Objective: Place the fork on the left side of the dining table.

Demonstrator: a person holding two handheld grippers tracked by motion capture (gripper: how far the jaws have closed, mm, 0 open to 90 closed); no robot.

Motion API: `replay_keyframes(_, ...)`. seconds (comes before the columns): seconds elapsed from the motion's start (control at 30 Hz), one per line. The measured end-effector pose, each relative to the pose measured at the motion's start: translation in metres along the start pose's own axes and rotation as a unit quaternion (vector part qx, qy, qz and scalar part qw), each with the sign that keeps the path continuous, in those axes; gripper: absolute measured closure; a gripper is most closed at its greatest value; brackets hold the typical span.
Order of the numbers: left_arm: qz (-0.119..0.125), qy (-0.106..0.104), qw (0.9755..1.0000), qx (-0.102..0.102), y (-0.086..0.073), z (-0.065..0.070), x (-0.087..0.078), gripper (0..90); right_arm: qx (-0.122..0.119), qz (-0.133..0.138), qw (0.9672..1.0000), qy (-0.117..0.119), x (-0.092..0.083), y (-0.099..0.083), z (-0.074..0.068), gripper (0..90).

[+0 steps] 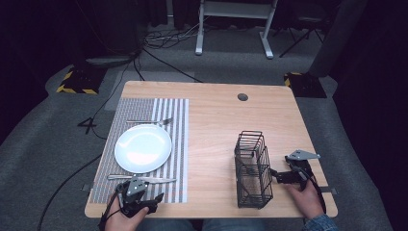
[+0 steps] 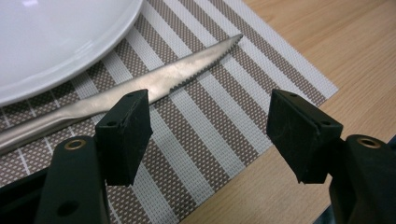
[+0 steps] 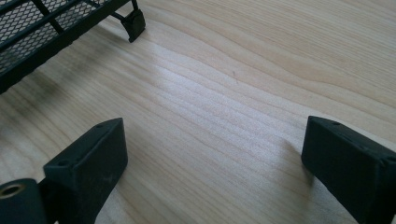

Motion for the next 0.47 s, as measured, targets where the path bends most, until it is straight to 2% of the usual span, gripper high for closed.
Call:
replay_keyframes(0.07,-0.009,0.002,1.0000,0.004,-0.0022,-0.0004,0.0017,30.5,0.000,0.000,1.0000,0.000,0.0000,0.0000,0.0000,7.2)
replay_keyframes(0.23,-0.030,0.009,0.9989,0.035,-0.0068,0.0016,0.0040,28.2,0.000,0.000,1.0000,0.000,-0.0001,0.0000,0.0000,7.3)
replay_keyframes(0.47,-0.018,0.011,0.9982,0.056,-0.0111,0.0037,0.0054,26.5,-0.001,0.000,1.0000,0.000,-0.0001,0.0000,-0.0001,7.4)
Point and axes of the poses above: each handheld gripper's, and its own axes: x roughly forward along the jaws, y roughly out of its top, z roughly to its right, the point moved 5 cm from there along x, roughly forward along the jaws, and after that the axes turned 1 degree about z, right-handed, at the moved point
